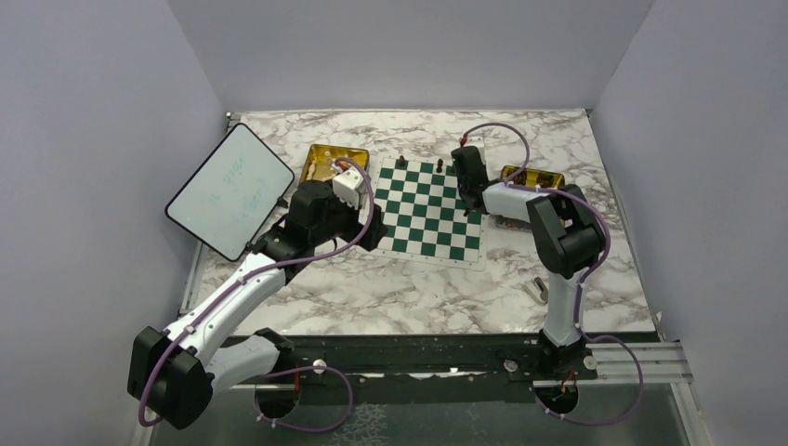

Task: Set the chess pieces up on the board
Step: Place the chess piece on the chessboard.

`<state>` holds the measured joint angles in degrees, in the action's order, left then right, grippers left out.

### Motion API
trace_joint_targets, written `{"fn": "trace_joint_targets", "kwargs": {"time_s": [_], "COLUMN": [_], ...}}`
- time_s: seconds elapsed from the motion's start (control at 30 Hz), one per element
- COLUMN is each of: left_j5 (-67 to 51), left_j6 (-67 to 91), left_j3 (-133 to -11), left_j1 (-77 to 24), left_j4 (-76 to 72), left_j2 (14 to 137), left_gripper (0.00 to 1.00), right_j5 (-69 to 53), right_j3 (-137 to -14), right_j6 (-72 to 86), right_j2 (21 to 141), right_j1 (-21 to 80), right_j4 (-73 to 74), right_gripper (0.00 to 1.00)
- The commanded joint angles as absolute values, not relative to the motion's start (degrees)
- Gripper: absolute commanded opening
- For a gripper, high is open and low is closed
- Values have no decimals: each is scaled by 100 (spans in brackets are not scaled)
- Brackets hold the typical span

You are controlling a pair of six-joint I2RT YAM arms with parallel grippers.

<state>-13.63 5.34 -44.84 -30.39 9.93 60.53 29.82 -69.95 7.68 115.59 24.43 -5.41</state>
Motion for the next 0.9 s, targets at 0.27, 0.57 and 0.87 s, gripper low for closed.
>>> {"fn": "trace_joint_targets", "kwargs": {"time_s": [0.27,0.57,0.87], "left_j5": [-1316,-1298,-1302], "left_j6": [545,536,539], "left_j3": [-4430,-4430,-4440], "left_j1": [-3058,-3059,-3059], "left_j4": [859,861,861], "left_j2": [5956,5965,5986], "left_gripper": [99,99,99], "right_j5": [2827,2681,2628], "right_j3": [-7289,-7541,-7690], "right_j6": [888,1136,1254], "right_j2": [11323,11582,11808], "right_j1": [2470,2470,2469], "right_j4": [-374,-430,-377], "right_gripper": [16,15,16]}}
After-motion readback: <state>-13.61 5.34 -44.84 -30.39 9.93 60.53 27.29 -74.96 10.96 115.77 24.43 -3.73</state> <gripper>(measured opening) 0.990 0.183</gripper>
